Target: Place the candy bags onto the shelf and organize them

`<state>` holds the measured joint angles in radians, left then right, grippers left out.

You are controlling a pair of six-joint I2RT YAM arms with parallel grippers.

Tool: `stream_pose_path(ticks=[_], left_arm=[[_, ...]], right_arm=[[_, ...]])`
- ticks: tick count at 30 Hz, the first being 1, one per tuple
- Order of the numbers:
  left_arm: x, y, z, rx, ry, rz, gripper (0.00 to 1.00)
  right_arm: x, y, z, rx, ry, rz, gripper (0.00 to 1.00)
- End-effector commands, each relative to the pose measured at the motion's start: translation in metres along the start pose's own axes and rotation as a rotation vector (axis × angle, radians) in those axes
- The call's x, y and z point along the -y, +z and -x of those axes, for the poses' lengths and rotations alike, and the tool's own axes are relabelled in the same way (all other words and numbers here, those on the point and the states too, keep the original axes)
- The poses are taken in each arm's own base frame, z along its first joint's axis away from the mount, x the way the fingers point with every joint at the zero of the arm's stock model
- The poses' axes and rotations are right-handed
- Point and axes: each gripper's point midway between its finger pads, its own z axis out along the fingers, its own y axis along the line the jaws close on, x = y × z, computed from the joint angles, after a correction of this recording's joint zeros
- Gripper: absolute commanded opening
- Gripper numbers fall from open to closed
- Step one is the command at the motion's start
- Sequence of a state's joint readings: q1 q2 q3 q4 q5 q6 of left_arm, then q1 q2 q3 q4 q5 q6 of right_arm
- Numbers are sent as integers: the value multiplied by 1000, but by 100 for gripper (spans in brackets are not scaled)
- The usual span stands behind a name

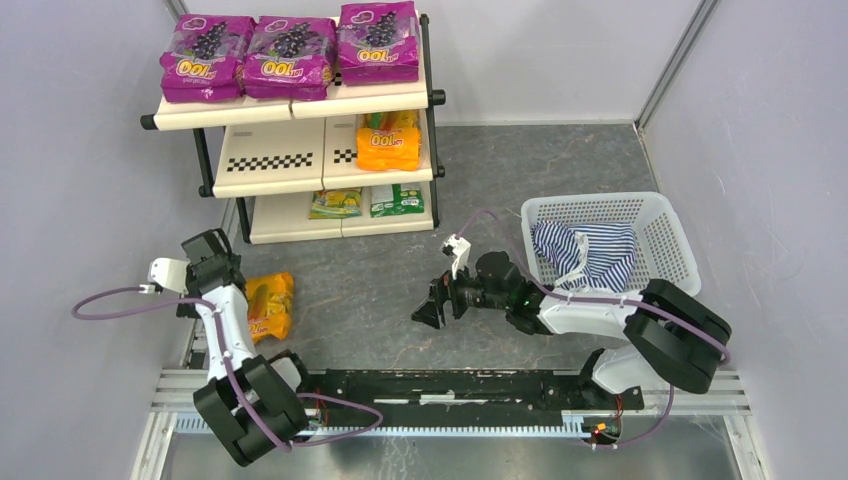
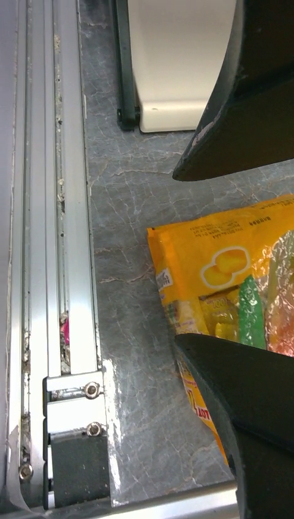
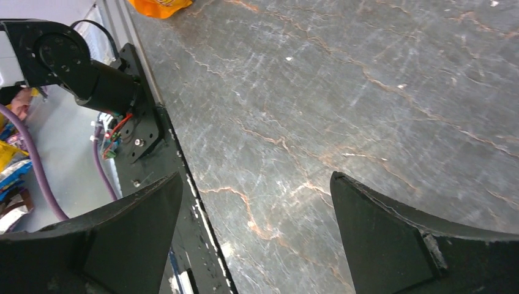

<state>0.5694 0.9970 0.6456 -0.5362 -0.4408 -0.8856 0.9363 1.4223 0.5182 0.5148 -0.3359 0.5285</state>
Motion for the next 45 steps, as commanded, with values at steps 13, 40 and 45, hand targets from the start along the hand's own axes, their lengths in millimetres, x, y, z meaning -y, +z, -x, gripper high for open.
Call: stream_pose_path(ticks=[13,40,45], left_arm=[[5,-3,-92,-306,2,-205,100],[67,-193,-239,-602,403,-825,97],[73,-198,-206,-479,423,-847,99]], right_arm=[[28,-7,8,25,-33,-113,98],[-14,49,-15,-18,277,73,98],[0,45,-26,-23,226,3,96]])
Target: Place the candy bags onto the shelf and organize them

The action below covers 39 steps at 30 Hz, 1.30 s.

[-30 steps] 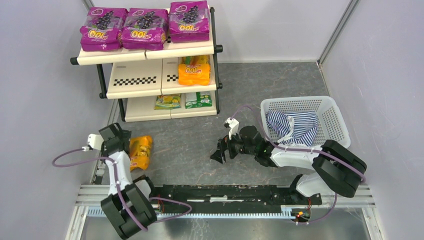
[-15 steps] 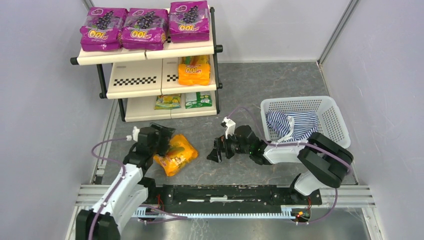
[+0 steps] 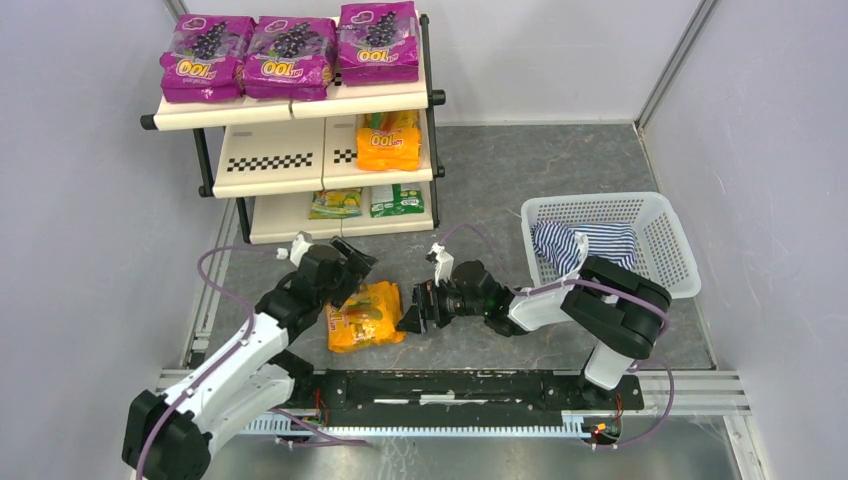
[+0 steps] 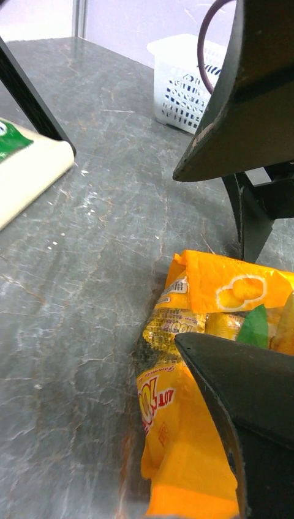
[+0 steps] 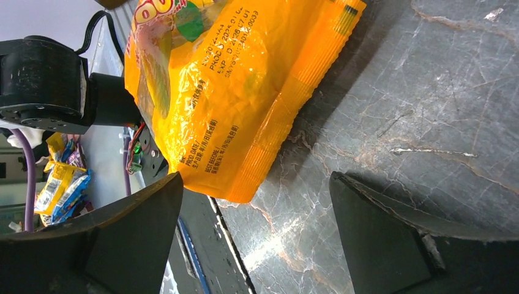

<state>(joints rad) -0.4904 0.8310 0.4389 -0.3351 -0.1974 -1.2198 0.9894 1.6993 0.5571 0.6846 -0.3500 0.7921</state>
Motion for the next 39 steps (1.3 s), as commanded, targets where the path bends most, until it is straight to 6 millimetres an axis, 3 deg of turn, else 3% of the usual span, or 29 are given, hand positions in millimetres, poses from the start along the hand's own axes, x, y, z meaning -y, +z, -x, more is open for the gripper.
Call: stream_pose_path(ticks=[1,7,10,12,15,19,23,28,33,39], left_arm=[[12,-24,39,150,111,11,99],[1,-47,71,288,193,92,99],[-4,-55,84,347,205,131,100],[-2,-58,87,359,214,126,100],[-1,-59,87,355,224,119,100],[-3,-59,85,344,248,126,100],[-4,-60,86,347,246,127,100],[-4,-59,83,336,240,118,100],[0,-52,74,290,257,102,100],[15,-40,56,195,290,31,100]], right_arm=[[-5,-1,17,79,-58,3,95],[-37,-4,11,110,-127,111,85],[-43,3,7,112,-114,120,84],[-41,7,4,104,-112,113,78],[-29,11,0,92,-114,70,71],[-15,14,2,92,-142,-5,43],[-4,14,9,96,-175,-67,28],[26,1,23,113,-192,-184,9],[66,-31,46,155,-218,-325,1],[109,-77,73,182,-324,-530,0]])
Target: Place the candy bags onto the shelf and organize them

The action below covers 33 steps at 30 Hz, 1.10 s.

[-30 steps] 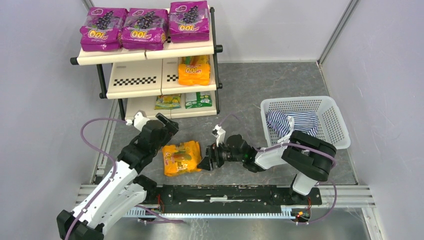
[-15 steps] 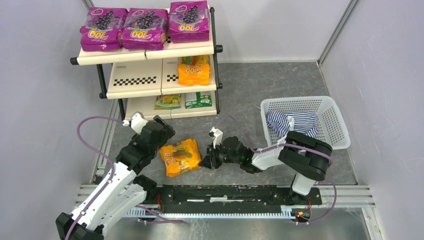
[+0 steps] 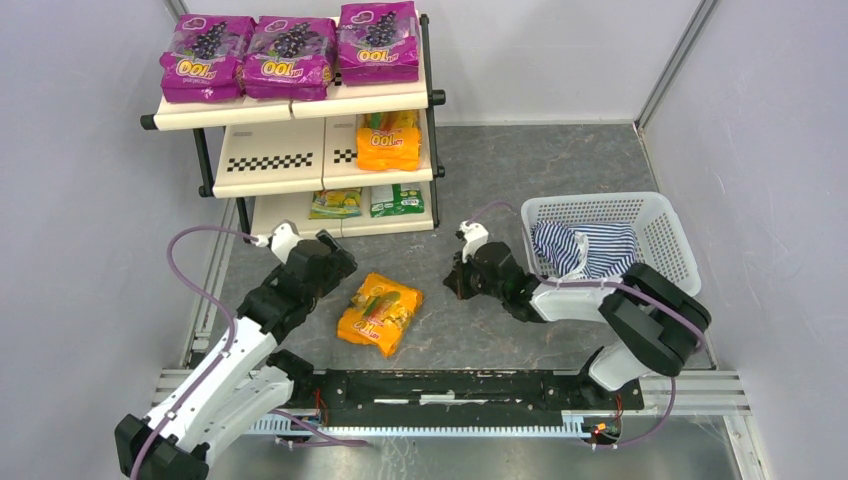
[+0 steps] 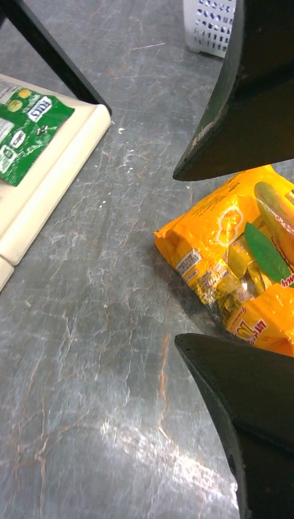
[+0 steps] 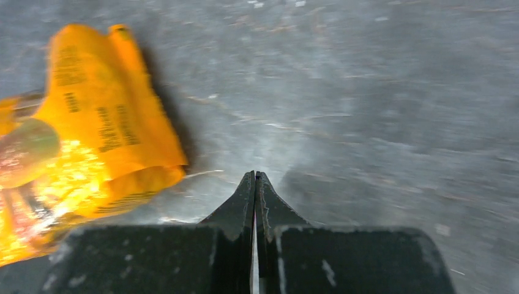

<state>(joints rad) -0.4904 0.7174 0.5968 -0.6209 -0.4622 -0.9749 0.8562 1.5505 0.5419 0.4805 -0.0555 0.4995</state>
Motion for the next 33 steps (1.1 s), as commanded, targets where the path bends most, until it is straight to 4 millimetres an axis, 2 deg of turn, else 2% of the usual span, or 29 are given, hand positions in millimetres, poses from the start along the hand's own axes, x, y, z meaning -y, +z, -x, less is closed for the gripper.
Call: stream_pose_path(ticks=[1,2,4,6,7,9,12,14,15,20,23,24,26,27,30,33], left_arm=[[32,-1,-1,-37,42,-133,100],[37,0,-5,-54,50,-155,100],[45,0,-11,-86,60,-193,100],[50,1,-16,-116,69,-216,100],[52,1,-19,-127,71,-223,100],[51,3,-23,-146,74,-217,100],[49,8,-29,-164,69,-200,100],[44,14,-34,-174,67,-171,100],[40,17,-36,-175,64,-151,100],[18,32,-59,-221,67,-72,100],[15,37,-79,-277,60,-96,100],[17,38,-85,-299,52,-113,100],[23,39,-94,-329,25,-159,100],[29,37,-100,-351,7,-198,100],[50,33,-111,-403,-73,-325,100],[78,27,-118,-456,-195,-473,99]], right_arm=[[50,-21,10,5,-139,-179,0],[59,-26,13,6,-150,-214,0],[65,-33,19,1,-184,-233,1],[57,-36,25,-17,-265,-184,5],[47,-37,27,-19,-303,-135,15],[29,-39,31,-13,-348,-42,50],[-1,-41,37,15,-380,77,80],[-21,-41,41,34,-407,117,95],[-30,-42,46,46,-425,127,98],[-71,-51,69,101,-544,110,98],[-75,-62,88,166,-553,73,98],[-70,-67,95,203,-513,33,98],[-42,-77,104,263,-374,-116,98],[-35,-81,101,272,-349,-123,98],[-39,-83,93,286,-373,-35,98],[-50,-77,79,215,-433,41,98]])
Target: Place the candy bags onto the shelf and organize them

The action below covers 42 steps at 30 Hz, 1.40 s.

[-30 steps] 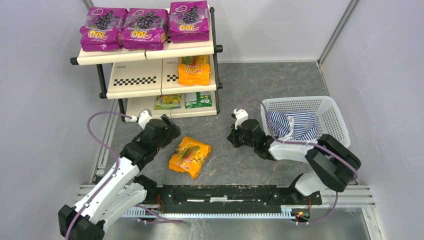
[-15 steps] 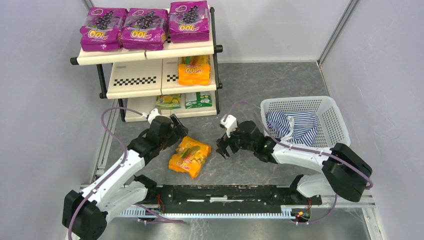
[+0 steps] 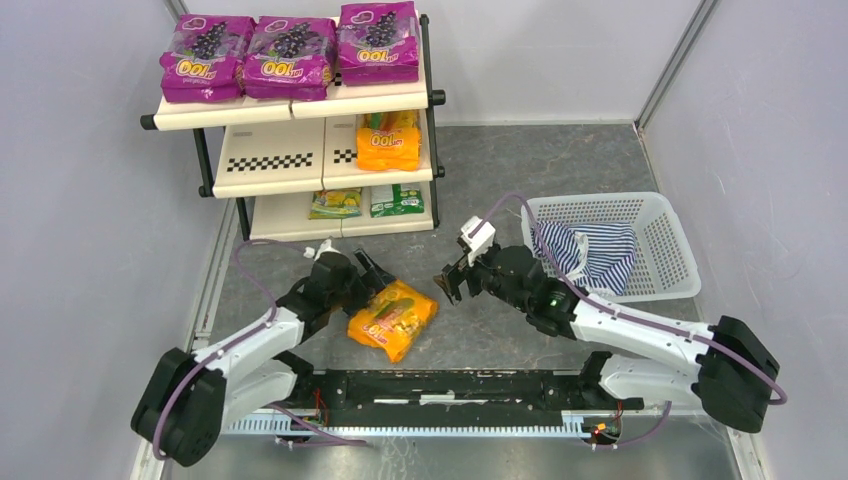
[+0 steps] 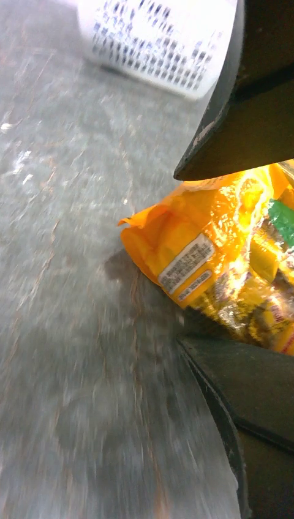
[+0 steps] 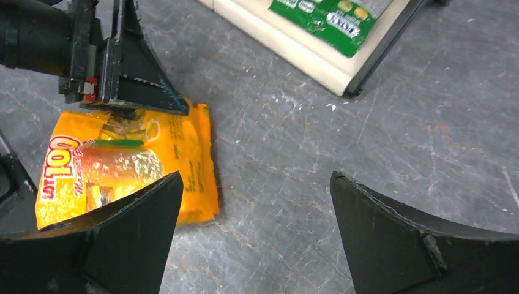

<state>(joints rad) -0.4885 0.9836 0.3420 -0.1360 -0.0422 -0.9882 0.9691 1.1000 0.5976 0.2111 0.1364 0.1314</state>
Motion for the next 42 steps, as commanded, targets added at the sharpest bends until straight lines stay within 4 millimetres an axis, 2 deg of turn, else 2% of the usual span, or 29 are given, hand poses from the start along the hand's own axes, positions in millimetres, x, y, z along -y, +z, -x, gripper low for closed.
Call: stream_pose_path(ticks=[1,8,10,13,15,19,21,25,28,33,37,42], left_arm=[[68,-1,-10,-86,-167,-339,99],[125,14,-7,-182,-119,-422,99],[131,17,-2,-173,-92,-415,99],[117,18,12,-105,-45,-324,99],[100,15,25,-55,-9,-254,100],[56,-1,45,5,22,-128,100],[38,-13,54,35,18,-85,100],[27,-35,64,94,-2,-76,100],[22,-45,74,149,-33,-52,100],[26,-60,87,219,-15,-67,100],[31,-65,93,244,-5,-84,100],[39,-62,90,210,10,-106,100]], right_arm=[[-20,5,-12,-46,-42,110,98],[-53,11,-26,-119,-137,156,98],[-61,11,-29,-138,-148,145,98],[-82,8,-38,-165,-173,147,98],[-95,5,-44,-182,-191,147,98],[-126,3,-52,-187,-259,174,98],[-143,6,-48,-192,-298,176,98],[-181,14,-39,-187,-382,203,98],[-194,21,-43,-195,-427,177,98],[-174,27,-66,-242,-531,62,98],[-142,30,-74,-266,-616,-78,98],[-96,34,-76,-332,-609,-219,98]])
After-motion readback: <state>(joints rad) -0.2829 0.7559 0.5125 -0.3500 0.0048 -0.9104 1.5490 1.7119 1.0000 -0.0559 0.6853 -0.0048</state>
